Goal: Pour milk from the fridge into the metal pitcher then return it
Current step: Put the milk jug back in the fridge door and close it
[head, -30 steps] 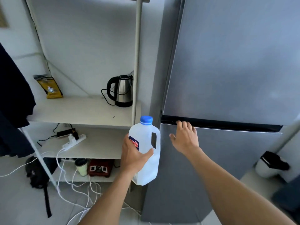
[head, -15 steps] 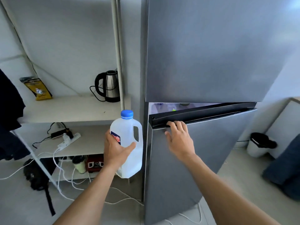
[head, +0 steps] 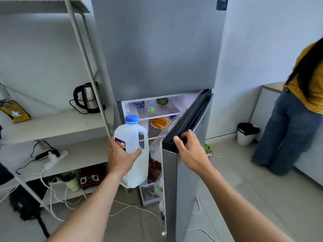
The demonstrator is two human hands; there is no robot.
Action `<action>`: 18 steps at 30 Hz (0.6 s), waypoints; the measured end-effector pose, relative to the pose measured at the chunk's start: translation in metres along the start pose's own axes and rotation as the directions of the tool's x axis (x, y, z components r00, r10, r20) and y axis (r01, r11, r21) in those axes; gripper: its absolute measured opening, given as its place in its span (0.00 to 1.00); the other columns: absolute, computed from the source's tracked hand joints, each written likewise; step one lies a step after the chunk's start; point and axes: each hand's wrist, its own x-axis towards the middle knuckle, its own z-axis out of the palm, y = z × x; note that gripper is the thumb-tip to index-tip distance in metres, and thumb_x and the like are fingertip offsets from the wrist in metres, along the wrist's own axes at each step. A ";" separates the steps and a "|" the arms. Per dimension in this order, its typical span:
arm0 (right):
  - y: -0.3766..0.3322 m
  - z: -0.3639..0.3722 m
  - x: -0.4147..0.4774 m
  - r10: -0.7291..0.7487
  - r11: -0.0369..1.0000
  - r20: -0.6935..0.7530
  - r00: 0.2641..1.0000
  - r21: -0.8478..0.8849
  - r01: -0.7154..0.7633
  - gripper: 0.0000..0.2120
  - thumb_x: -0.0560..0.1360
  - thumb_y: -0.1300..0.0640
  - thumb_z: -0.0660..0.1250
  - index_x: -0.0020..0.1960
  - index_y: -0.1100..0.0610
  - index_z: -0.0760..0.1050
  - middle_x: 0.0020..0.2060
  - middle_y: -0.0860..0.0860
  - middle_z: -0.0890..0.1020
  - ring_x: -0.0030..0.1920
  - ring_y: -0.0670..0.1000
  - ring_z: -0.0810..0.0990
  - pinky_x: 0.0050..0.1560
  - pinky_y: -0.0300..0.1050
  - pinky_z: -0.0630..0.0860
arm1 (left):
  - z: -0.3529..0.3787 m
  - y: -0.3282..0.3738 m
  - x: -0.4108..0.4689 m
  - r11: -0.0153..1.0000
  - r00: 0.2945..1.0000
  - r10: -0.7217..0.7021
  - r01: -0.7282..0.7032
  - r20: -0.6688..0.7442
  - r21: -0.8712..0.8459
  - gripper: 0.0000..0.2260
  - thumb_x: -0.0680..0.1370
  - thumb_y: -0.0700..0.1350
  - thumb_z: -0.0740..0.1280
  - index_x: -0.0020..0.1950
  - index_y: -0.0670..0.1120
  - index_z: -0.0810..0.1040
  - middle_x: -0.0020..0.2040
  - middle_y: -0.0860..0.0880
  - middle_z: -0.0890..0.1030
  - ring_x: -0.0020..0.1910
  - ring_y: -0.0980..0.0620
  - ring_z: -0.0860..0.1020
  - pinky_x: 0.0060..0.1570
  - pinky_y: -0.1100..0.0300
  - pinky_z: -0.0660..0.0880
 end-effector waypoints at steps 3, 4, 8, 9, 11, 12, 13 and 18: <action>0.005 -0.041 -0.025 0.106 0.994 0.017 0.994 0.023 -0.107 0.30 0.72 0.30 0.58 0.64 0.50 0.66 0.57 0.47 0.76 0.55 0.50 0.77 0.56 0.53 0.75 | 0.016 0.023 -0.028 1.000 0.998 0.017 -0.017 0.061 -0.001 0.41 0.61 0.56 0.78 0.67 0.49 0.61 0.63 0.46 0.72 0.59 0.42 0.74 0.54 0.49 0.74; 0.006 -0.056 -0.031 0.131 0.991 0.004 0.991 0.000 -0.131 0.32 0.72 0.31 0.59 0.66 0.52 0.66 0.60 0.49 0.76 0.57 0.52 0.77 0.58 0.52 0.75 | 0.021 0.032 -0.036 1.000 0.996 0.027 -0.027 0.084 -0.006 0.41 0.60 0.57 0.78 0.66 0.49 0.61 0.63 0.46 0.73 0.59 0.43 0.75 0.54 0.49 0.75; 0.007 -0.099 -0.046 0.209 0.935 -0.171 0.963 -0.252 -0.247 0.19 0.79 0.51 0.57 0.63 0.62 0.72 0.59 0.58 0.74 0.59 0.59 0.73 0.54 0.50 0.70 | 0.047 0.061 -0.061 0.996 0.989 0.079 -0.072 0.126 -0.061 0.44 0.59 0.57 0.78 0.68 0.49 0.60 0.63 0.47 0.71 0.60 0.43 0.74 0.59 0.47 0.75; 0.008 -0.110 -0.051 0.195 0.915 -0.221 0.955 -0.308 -0.259 0.15 0.79 0.54 0.55 0.57 0.63 0.74 0.56 0.59 0.74 0.57 0.60 0.73 0.51 0.50 0.69 | 0.055 0.070 -0.068 0.993 0.985 0.107 -0.097 0.137 -0.073 0.43 0.59 0.56 0.79 0.68 0.49 0.61 0.63 0.46 0.71 0.60 0.44 0.73 0.59 0.47 0.75; 0.015 -0.125 -0.061 0.159 0.855 -0.267 0.951 -0.445 -0.268 0.10 0.79 0.61 0.55 0.51 0.64 0.73 0.52 0.61 0.75 0.54 0.62 0.73 0.49 0.50 0.69 | 0.071 0.083 -0.081 0.984 0.973 0.156 -0.137 0.169 -0.118 0.43 0.58 0.57 0.78 0.67 0.49 0.63 0.62 0.47 0.72 0.60 0.45 0.74 0.59 0.47 0.76; 0.021 -0.132 -0.066 0.138 0.818 -0.268 0.954 -0.512 -0.262 0.09 0.78 0.65 0.56 0.51 0.64 0.73 0.52 0.61 0.76 0.54 0.62 0.73 0.48 0.49 0.70 | 0.080 0.088 -0.087 0.979 0.967 0.174 -0.149 0.187 -0.137 0.43 0.57 0.57 0.78 0.67 0.49 0.63 0.62 0.47 0.72 0.60 0.45 0.74 0.58 0.47 0.76; 0.027 -0.135 -0.069 0.111 0.791 -0.256 0.960 -0.562 -0.242 0.09 0.77 0.67 0.56 0.54 0.65 0.73 0.55 0.61 0.76 0.55 0.61 0.73 0.48 0.48 0.70 | 0.085 0.091 -0.092 0.977 0.963 0.183 -0.156 0.200 -0.146 0.43 0.58 0.56 0.79 0.67 0.48 0.63 0.62 0.47 0.73 0.60 0.45 0.74 0.58 0.47 0.76; 0.066 -0.166 -0.079 0.030 0.741 -0.265 0.964 -0.642 -0.200 0.19 0.78 0.67 0.57 0.69 0.64 0.68 0.70 0.57 0.68 0.67 0.59 0.67 0.62 0.47 0.70 | 0.117 0.110 -0.116 0.964 0.938 0.225 -0.177 0.262 -0.196 0.44 0.57 0.55 0.79 0.68 0.48 0.64 0.63 0.46 0.74 0.61 0.45 0.74 0.60 0.46 0.75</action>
